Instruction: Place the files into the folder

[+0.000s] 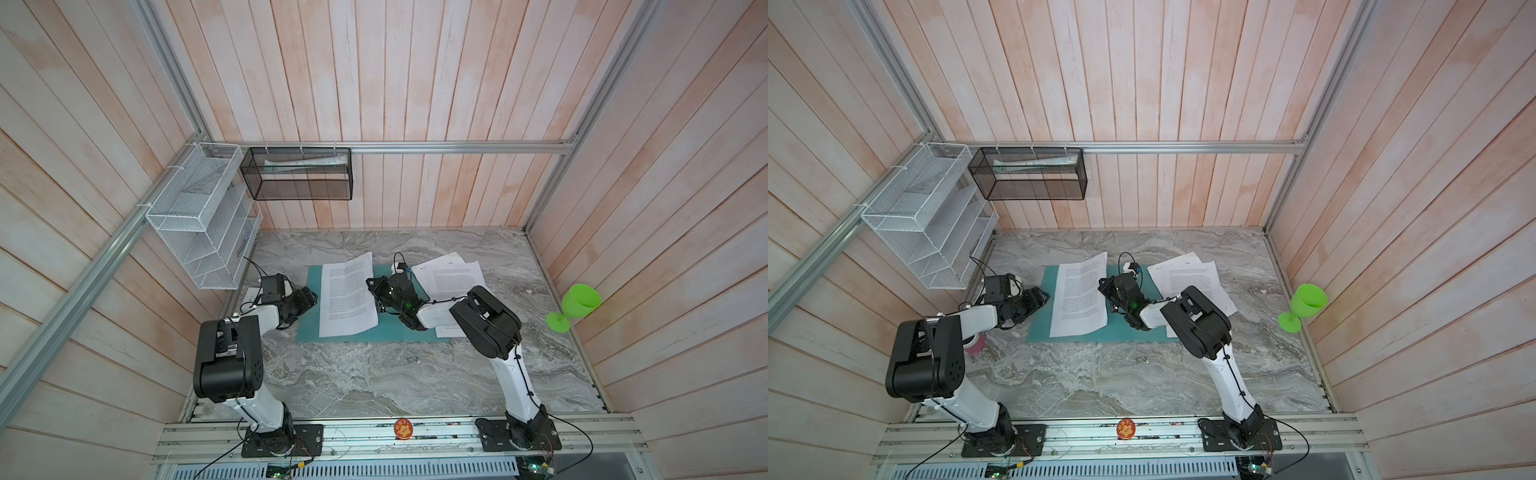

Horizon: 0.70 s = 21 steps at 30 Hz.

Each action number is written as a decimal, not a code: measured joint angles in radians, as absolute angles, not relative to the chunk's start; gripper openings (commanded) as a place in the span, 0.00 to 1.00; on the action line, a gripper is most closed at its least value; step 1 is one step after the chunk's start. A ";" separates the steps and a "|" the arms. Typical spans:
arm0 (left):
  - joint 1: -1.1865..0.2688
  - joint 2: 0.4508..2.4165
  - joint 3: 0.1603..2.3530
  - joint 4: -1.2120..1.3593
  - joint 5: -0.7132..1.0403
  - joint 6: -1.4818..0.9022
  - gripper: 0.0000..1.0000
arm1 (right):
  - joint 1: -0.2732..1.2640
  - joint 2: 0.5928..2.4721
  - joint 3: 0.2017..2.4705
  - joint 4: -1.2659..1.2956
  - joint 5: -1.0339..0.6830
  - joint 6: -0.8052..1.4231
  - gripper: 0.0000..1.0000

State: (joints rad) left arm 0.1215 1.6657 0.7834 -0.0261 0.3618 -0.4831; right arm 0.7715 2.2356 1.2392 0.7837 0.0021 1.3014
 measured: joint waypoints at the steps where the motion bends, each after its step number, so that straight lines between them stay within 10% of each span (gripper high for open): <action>1: 0.121 1.666 0.783 -0.026 0.362 -0.483 0.81 | 0.772 2.238 1.239 0.785 0.002 1.310 0.00; 21: 0.121 1.666 0.783 -0.023 0.362 -0.490 0.80 | 0.759 2.244 1.224 0.788 0.052 1.385 0.00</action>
State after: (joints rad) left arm 0.1215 1.6665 0.7834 -0.0227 0.3618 -0.4904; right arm 0.7589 2.2440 1.2243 0.7879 0.0517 1.3849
